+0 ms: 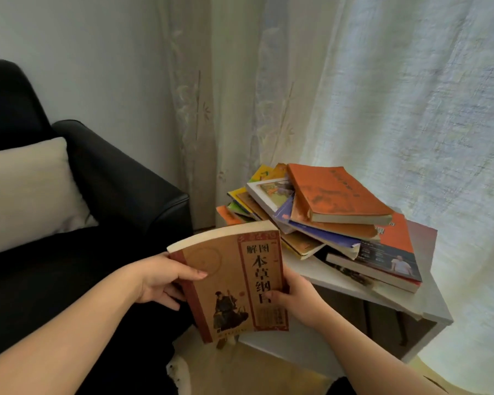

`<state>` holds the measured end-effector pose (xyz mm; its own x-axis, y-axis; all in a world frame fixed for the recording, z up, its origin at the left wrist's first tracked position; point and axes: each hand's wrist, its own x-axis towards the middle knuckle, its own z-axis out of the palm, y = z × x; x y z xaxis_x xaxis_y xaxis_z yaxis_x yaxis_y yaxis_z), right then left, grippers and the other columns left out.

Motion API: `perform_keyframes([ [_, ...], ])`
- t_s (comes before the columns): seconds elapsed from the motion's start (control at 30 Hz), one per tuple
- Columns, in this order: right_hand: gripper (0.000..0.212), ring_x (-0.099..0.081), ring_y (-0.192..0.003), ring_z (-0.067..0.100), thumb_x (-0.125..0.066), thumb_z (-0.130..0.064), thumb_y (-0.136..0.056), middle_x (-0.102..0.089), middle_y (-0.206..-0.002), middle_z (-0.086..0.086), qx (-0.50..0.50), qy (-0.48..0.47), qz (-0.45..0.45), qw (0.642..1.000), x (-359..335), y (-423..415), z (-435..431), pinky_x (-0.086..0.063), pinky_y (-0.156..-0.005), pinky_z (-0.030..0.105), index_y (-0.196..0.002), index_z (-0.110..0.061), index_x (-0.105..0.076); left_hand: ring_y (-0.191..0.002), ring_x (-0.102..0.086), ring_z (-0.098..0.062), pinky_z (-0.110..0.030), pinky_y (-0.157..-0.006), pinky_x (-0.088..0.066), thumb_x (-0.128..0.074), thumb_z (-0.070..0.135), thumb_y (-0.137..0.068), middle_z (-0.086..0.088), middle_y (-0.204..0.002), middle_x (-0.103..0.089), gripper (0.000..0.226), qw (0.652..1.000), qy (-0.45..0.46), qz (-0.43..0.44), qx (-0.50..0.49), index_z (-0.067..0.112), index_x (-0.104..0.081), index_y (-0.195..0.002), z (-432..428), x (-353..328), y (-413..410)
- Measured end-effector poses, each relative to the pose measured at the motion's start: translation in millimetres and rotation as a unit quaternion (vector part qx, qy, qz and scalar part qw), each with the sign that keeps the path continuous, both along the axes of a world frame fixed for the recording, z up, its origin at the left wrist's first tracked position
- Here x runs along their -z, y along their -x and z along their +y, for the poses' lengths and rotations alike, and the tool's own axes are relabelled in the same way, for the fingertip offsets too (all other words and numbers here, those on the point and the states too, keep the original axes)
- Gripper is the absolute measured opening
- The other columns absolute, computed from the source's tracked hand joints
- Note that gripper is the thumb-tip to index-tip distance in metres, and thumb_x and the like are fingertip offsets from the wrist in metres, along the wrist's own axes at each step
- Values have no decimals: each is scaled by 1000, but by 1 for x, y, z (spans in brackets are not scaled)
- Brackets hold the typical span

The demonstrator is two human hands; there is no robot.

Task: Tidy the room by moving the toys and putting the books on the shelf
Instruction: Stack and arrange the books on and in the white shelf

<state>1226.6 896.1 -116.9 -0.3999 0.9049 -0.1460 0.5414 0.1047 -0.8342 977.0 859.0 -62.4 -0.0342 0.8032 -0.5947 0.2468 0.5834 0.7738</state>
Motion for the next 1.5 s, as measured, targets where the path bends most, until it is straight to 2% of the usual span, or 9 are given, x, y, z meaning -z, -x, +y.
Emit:
perform_keyframes([
  [0.1,33,-56,-111,11,-57,-10,-88,-61,-118,-6,15,37,-30,999,20,-2,2,-46,-82,20,-117,-25,-54,-105,-60,-38,-44,-87,-53,-71,16,-81,-15,-120,-62,45,999,7,44,1,22,-51,-120,-5,18,-10],
  [0.2,27,-56,-113,16,-50,-13,-92,-60,-121,0,40,69,-96,992,39,-7,5,-46,-89,27,-117,-21,-53,-93,-65,-29,-40,-81,-56,-70,11,-82,-9,-103,-68,39,999,29,44,-9,17,-54,-117,-5,40,-29],
  [0.37,33,-52,-120,23,-43,-21,-97,-55,-131,7,80,107,-163,978,59,-19,9,-42,-99,34,-130,-15,-43,-116,-56,-30,-42,-91,-51,-68,9,-84,-13,-121,-61,38,992,38,108,-49,12,-52,-118,0,81,-71],
  [0.53,55,-43,-131,27,-44,-22,-97,-44,-143,13,87,140,-194,967,67,-26,7,-36,-105,34,-147,-13,-22,-113,-57,-30,-42,-88,-53,-67,13,-84,-13,-119,-60,44,985,59,144,-67,11,-49,-124,8,113,-98],
  [0.77,56,-52,-119,28,-49,-23,-95,-49,-136,12,105,179,-147,967,74,-30,14,-44,-99,35,-145,-20,-24,-110,-56,-32,-40,-80,-54,-65,12,-86,-14,-118,-58,40,973,37,-47,-221,8,-49,-122,37,129,-117],
  [0.9,62,-56,-113,28,-50,-25,-93,-47,-138,14,123,182,-147,964,82,-32,19,-48,-95,34,-146,-24,-18,-86,-60,-28,-38,-81,-54,-64,11,-86,-13,-103,-58,19,937,22,-135,-322,10,-53,-102,59,141,-130],
  [1.13,61,-57,-89,19,-51,-27,-94,-49,-136,14,100,192,-158,963,94,-32,27,-48,-84,29,-145,-22,-19,-96,-62,-36,-42,-86,-53,-61,16,-87,-22,-105,-64,27,928,36,18,-370,-1,-59,-109,71,169,-124],
  [1.3,54,-56,-114,27,-45,-25,-97,-45,-140,12,93,206,-163,960,101,-31,32,-44,-89,28,-145,-22,-21,-104,-59,-39,-45,-92,-49,-53,14,-92,-24,-112,-61,30,922,74,16,-380,-5,-58,-115,68,187,-129],
  [1.5,52,-59,-104,23,-44,-25,-97,-45,-138,12,105,223,-158,956,111,-32,42,-46,-79,26,-144,-24,-23,-103,-59,-38,-41,-89,-50,-52,18,-93,-24,-111,-62,30,920,42,66,-385,-2,-60,-113,76,190,-134],
])
